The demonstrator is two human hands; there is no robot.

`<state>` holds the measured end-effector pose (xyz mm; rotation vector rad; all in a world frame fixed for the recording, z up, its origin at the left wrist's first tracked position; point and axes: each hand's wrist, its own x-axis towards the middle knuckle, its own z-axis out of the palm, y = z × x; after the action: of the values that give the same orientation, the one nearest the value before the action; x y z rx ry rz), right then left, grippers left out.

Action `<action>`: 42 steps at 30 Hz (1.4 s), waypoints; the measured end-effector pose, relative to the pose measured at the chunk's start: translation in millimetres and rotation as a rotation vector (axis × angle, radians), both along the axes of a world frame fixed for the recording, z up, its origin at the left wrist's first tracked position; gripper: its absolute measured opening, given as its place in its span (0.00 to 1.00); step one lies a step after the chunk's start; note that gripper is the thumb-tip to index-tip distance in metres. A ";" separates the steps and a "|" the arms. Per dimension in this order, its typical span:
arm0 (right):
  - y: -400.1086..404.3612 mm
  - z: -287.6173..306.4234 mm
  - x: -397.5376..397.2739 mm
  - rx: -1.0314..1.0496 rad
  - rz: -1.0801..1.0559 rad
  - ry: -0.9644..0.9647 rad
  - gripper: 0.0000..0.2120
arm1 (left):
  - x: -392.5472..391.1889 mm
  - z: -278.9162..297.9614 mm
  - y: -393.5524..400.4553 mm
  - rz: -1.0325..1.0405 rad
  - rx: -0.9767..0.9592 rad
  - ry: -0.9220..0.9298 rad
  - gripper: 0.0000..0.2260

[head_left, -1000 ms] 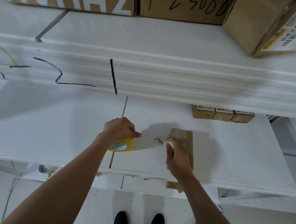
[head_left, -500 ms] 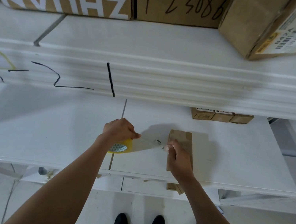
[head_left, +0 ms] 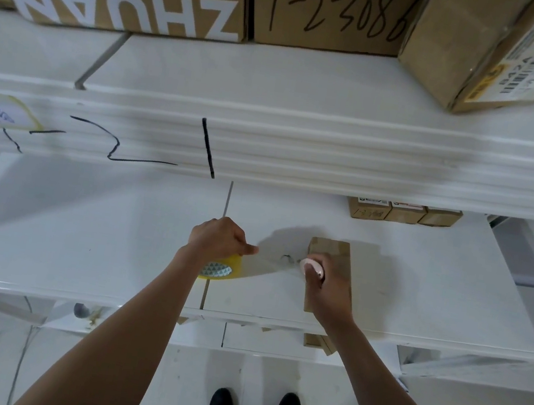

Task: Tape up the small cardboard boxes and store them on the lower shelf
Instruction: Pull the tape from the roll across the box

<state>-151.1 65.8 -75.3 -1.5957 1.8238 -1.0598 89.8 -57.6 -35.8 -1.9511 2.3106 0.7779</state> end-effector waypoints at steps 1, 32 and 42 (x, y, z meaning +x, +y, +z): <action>0.2 0.3 -0.4 -0.004 0.021 0.004 0.05 | -0.5 0.3 -0.3 -0.005 0.000 0.003 0.18; 0.8 31.8 -81.7 0.160 -0.503 -0.004 0.09 | -1.9 14.2 16.8 -0.011 0.158 0.452 0.16; 7.9 24.9 -79.4 0.411 -0.581 0.325 0.17 | 5.2 28.4 30.1 0.000 0.227 0.559 0.18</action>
<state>-230.4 73.7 -50.4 -1.0571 2.6175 -0.5876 95.0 -27.5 -7.4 -1.8019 2.3288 1.6832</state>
